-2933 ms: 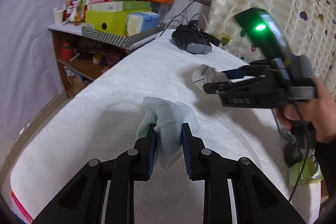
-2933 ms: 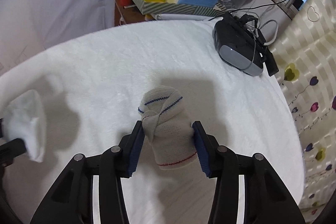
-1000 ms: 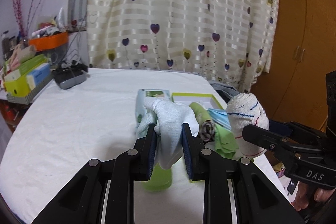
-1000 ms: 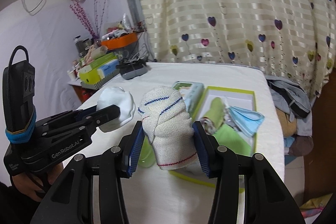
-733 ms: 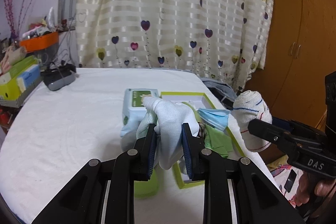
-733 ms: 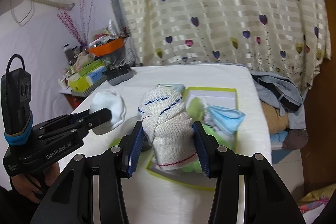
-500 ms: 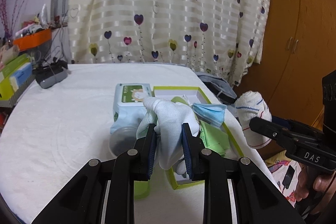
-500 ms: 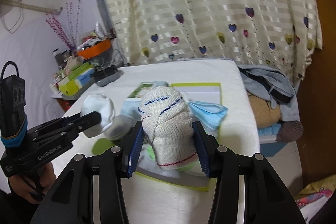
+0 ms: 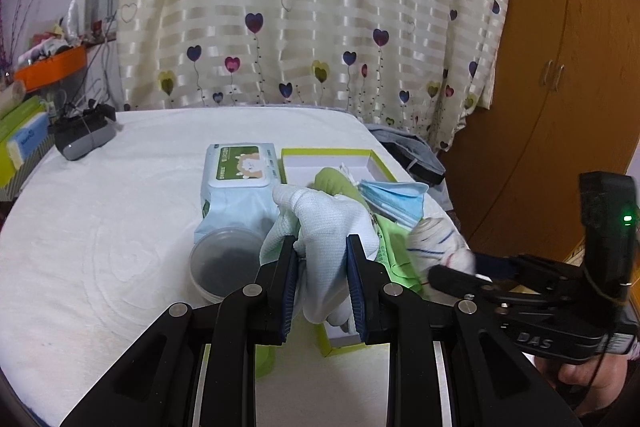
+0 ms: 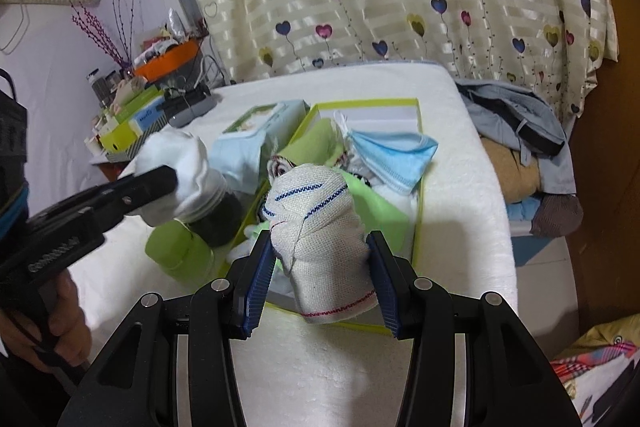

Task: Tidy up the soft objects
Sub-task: 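Carry the white glove and striped sock toward the white box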

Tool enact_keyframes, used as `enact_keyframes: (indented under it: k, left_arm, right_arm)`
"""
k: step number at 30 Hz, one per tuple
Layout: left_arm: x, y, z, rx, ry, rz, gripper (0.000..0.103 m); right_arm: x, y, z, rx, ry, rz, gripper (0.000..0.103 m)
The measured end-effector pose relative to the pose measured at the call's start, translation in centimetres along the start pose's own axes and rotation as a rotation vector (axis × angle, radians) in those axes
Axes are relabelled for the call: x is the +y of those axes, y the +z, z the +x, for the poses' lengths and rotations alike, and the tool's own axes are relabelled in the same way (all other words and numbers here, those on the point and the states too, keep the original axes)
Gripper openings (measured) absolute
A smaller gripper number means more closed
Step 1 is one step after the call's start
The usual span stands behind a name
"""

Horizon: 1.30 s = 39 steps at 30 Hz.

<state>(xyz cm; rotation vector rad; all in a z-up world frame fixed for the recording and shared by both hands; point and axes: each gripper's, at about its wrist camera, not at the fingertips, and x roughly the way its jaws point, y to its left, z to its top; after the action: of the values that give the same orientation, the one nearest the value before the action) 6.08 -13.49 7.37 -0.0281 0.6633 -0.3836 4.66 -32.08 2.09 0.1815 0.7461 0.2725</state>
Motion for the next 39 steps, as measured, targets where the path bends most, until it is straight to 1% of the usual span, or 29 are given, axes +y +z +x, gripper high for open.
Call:
enact_keyframes:
  k: [4,21,25,34,39]
  left_arm:
    - [0.0,-0.1,0.3,0.005,0.003,0.0,0.022]
    - [0.5,0.4,2.1,0.029,0.001,-0.006,0.022]
    - [0.0,0.3,2.5,0.037,-0.007,0.002,0.022]
    - [-1.6,-0.5,3.3,0.068,-0.035,0.026,0.022]
    - [-2.2,-0.9,3.9,0.09,-0.044,0.034,0.022]
  right_arm:
    - [-0.3,0.3,1.7,0.018,0.002,0.008,0.048]
    - [-1.7,4.8,6.4,-0.012,0.0,0.013,0.048]
    - [-1.7,4.7,5.6,-0.022,-0.004,0.011,0.048]
    - [-1.9,2.1,1.9,-0.037,-0.01,0.03,0.048]
    - [-1.8,0.9,1.4,-0.024,-0.026,0.024,0.048]
